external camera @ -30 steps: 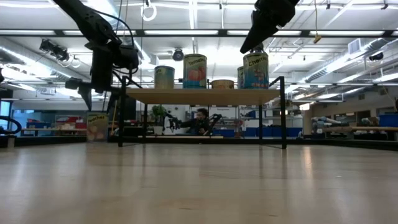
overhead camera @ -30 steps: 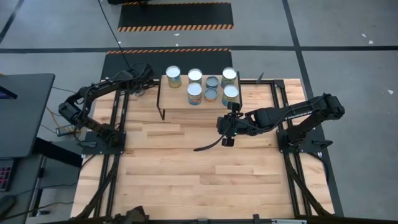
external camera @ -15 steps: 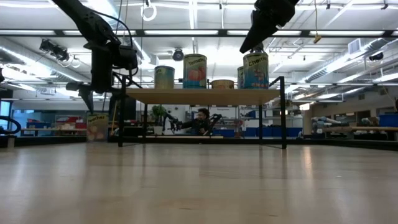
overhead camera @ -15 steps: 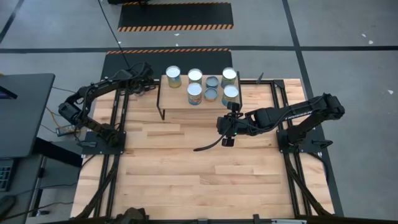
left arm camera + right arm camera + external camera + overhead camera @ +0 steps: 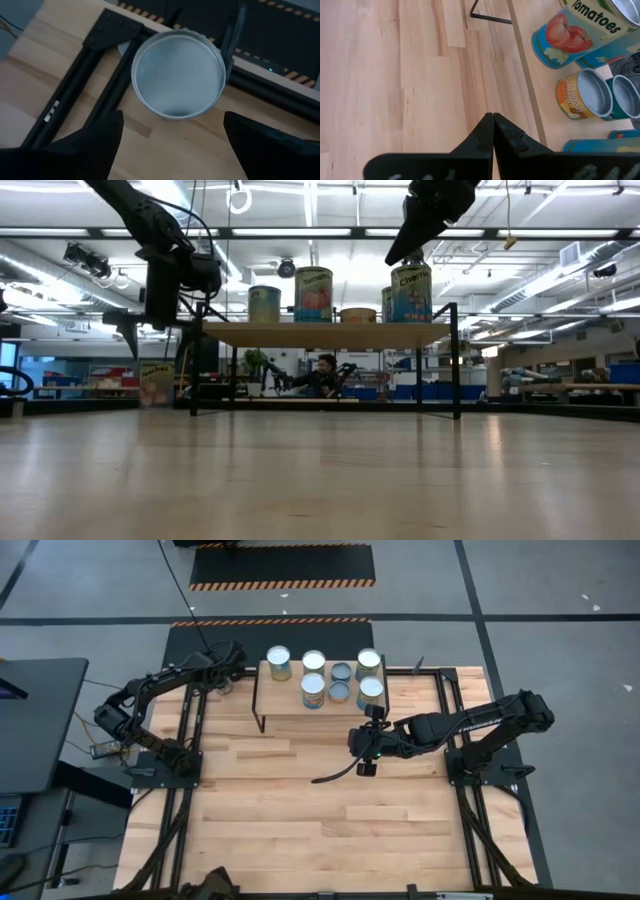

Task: Pick and place cans onto a shelf
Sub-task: Put the big blue canned peaches on the shelf aligned with the other big yellow canned carrots

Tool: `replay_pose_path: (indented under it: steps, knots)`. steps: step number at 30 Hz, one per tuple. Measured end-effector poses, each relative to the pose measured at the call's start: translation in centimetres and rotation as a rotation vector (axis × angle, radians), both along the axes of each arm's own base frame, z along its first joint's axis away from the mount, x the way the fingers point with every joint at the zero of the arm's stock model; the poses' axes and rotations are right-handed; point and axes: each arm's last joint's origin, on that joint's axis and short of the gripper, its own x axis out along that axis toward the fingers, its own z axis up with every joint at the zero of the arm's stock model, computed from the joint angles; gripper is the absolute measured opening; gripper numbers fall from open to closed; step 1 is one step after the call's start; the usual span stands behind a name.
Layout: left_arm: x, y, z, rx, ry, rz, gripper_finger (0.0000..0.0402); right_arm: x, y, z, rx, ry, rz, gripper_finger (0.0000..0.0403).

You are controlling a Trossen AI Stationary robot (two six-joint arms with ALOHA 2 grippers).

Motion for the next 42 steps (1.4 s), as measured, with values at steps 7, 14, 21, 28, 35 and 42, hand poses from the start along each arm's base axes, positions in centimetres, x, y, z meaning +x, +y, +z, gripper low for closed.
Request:
replay_pose_path:
  steps: [7,14,21,28,35,42]
  knots:
    - [0.1,0.3,-0.2,0.026,0.026,0.012,0.0354,-0.1,0.0,-2.1,0.014,0.021,0.020,0.0009]
    - [0.9,0.6,-0.8,0.082,0.053,0.023,0.0354,-0.2,0.1,-3.4,0.040,0.022,0.042,0.0009]
    - [0.5,0.3,-1.6,0.092,0.077,0.071,0.0354,0.0,0.2,-3.4,0.059,0.011,0.057,0.0009]
    - [0.1,0.0,-3.7,0.178,0.123,0.066,0.0354,0.1,0.2,-3.3,0.061,-0.002,0.057,0.0009]
    - [0.1,0.3,-4.3,0.263,0.148,0.096,0.0354,0.1,0.2,-3.3,0.062,-0.006,0.057,0.0009]
    - [0.3,0.7,-5.3,0.304,0.225,0.133,0.0354,0.1,0.3,-3.2,0.067,-0.016,0.055,0.0009]
